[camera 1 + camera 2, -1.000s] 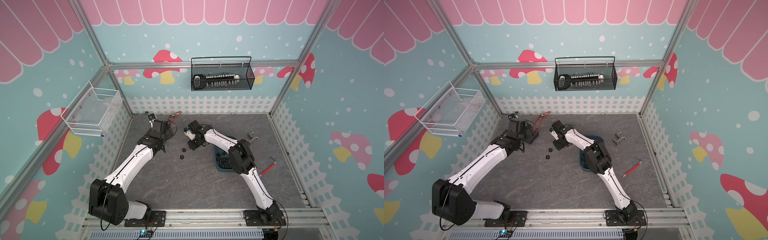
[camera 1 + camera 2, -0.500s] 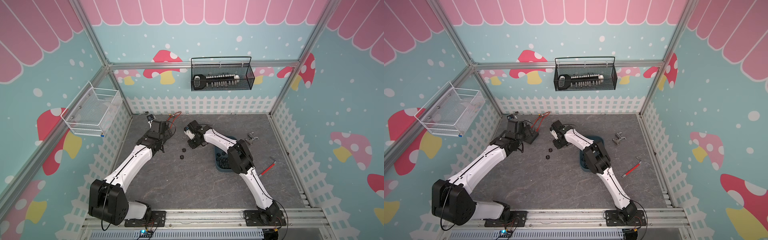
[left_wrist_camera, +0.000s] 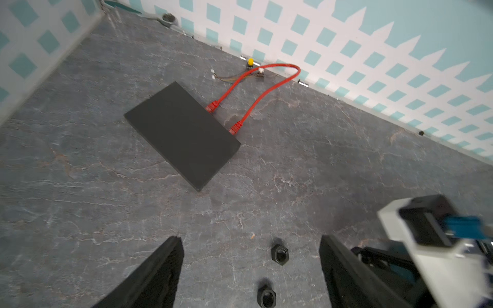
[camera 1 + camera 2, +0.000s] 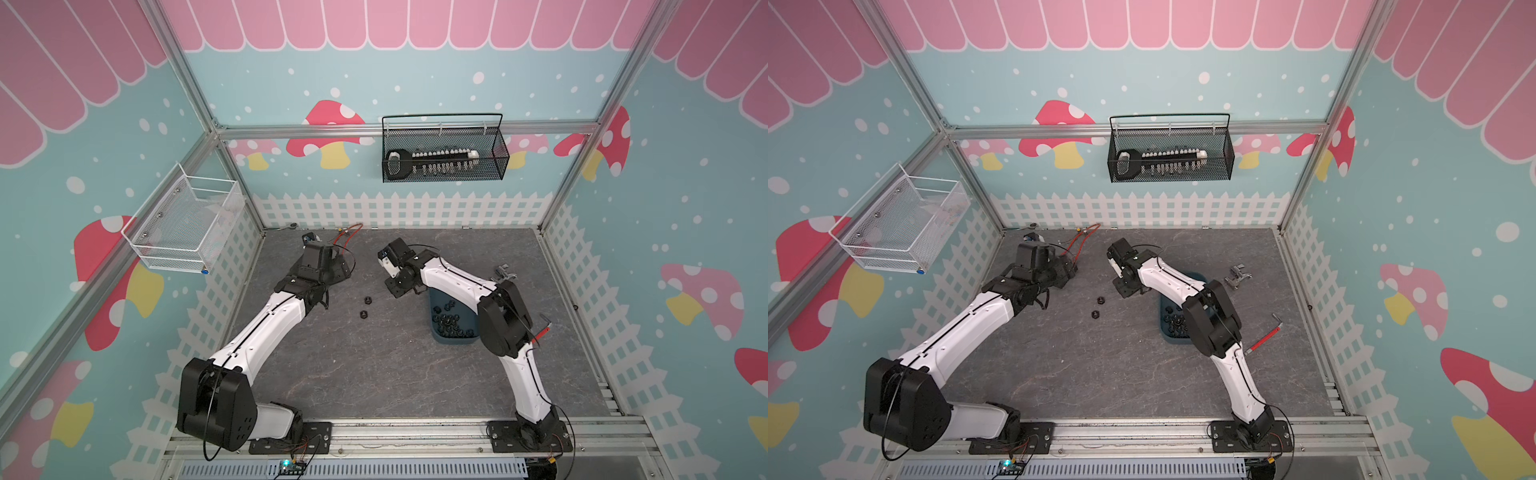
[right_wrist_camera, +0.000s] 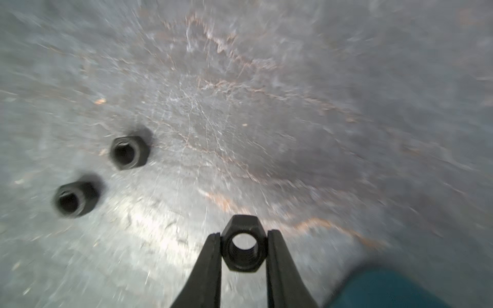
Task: Put the nuts on the desktop into the storage box
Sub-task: Pick up the nut from the center of the board, then place the nut in the storage box, then pick up the nut from the center of the board.
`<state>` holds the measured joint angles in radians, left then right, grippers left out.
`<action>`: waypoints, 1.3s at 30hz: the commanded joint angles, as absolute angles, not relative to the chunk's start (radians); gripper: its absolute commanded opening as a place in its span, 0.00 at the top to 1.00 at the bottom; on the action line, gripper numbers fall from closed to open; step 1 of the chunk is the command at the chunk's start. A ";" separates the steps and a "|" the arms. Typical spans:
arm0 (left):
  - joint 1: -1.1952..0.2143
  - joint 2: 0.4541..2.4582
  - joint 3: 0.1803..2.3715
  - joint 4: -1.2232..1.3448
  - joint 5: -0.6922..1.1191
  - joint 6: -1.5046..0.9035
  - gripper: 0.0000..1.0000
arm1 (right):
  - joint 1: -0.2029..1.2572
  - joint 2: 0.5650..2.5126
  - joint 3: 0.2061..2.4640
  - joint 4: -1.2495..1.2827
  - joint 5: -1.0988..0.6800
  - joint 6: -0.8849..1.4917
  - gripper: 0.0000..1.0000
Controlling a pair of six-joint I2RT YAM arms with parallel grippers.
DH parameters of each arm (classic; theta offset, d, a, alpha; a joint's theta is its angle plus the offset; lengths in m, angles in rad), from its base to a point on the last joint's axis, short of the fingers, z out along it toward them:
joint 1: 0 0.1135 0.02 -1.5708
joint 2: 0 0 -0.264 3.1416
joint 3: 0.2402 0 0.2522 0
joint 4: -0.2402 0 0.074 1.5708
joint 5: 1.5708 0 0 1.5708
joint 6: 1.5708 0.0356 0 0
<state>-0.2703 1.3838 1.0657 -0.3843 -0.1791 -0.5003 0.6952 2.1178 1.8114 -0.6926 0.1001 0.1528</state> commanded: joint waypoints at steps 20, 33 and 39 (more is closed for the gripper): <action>-0.492 1.867 1.206 -0.382 -0.094 -0.506 0.15 | 0.487 1.504 1.016 -0.447 0.116 0.269 0.41; -0.494 1.985 1.292 -0.470 -0.226 -0.505 0.26 | 0.482 1.484 1.025 -0.439 0.092 0.262 0.42; -0.494 2.021 1.319 -0.490 -0.204 -0.502 0.40 | 0.482 1.470 1.040 -0.441 0.088 0.261 0.46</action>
<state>-0.4919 1.9942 1.2972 -0.4557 -0.1993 -0.5022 0.4843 1.4979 1.0149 -0.4469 0.0956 0.2626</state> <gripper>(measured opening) 0.602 0.538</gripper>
